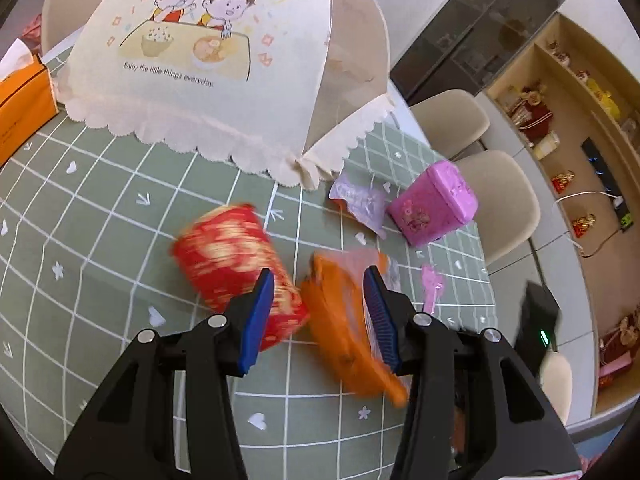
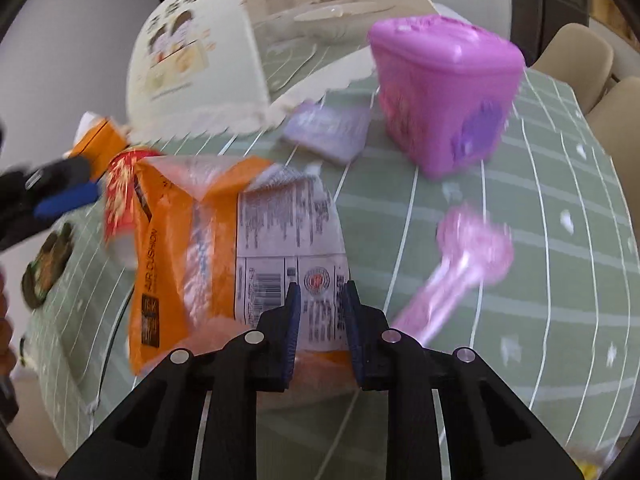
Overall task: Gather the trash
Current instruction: 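Grasp the lavender wrapper beside the orange snack bag with the right gripper, then grasp the red paper cup with the left gripper while right holds the lavender wrapper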
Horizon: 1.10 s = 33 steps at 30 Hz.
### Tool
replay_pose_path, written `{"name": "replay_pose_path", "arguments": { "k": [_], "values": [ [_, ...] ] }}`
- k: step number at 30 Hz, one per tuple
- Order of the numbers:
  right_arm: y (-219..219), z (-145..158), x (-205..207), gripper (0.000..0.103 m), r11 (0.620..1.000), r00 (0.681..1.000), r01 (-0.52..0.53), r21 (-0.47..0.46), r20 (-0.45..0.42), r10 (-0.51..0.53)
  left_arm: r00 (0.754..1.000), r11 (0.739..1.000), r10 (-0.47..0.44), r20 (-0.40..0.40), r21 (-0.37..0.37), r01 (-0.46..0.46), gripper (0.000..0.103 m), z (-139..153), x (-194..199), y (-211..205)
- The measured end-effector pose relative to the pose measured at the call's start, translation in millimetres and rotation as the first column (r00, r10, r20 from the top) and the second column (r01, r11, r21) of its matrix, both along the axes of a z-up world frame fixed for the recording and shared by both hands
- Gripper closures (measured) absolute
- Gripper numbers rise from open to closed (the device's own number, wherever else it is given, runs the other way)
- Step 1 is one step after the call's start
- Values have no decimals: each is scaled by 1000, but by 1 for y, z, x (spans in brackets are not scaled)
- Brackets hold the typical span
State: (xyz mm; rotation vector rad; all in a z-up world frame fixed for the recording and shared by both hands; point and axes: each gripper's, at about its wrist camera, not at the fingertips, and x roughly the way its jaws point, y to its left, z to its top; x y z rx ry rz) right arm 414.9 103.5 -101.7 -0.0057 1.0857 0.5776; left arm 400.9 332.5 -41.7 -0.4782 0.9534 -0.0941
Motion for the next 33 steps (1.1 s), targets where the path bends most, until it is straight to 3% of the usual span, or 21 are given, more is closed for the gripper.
{"name": "replay_pose_path", "arguments": {
  "k": [8, 12, 13, 15, 20, 23, 26, 27, 30, 33],
  "values": [
    [-21, 1, -15, 81, 999, 999, -28, 32, -28, 29, 999, 998, 12, -40, 67, -9, 59, -4, 0, -36],
    [-28, 23, 0, 78, 995, 994, -55, 83, 96, 47, 999, 994, 49, -10, 100, -47, 59, 6, -8, -32],
    [-22, 27, 8, 67, 994, 990, -69, 84, 125, 59, 998, 992, 64, -6, 106, -63, 59, 8, -9, -29],
    [-9, 38, 24, 61, 990, 971, -119, 78, 216, 99, 994, 989, 109, -2, 101, -109, 59, 12, -12, -19],
    [45, 38, 61, 61, 968, 916, -236, -80, 316, 249, 979, 978, 203, -12, 48, -202, 59, 13, -24, 11],
    [82, 21, 75, 61, 932, 880, -302, -201, 318, 354, 973, 973, 229, -14, 46, -228, 59, 11, -32, 26],
    [104, 3, 86, 61, 902, 868, -317, -294, 293, 400, 970, 970, 241, -27, 25, -240, 59, 5, -37, 37],
    [109, 0, 92, 63, 901, 868, -312, -301, 295, 400, 969, 970, 243, -36, 15, -242, 59, 2, -38, 41],
    [110, -2, 104, 93, 912, 892, -269, -309, 277, 357, 968, 970, 243, -58, -12, -245, 59, -5, -34, 46],
    [90, 15, 98, 98, 938, 906, -237, -253, 291, 307, 961, 963, 265, -78, -21, -268, 59, -10, -21, 44]
  ]
}}
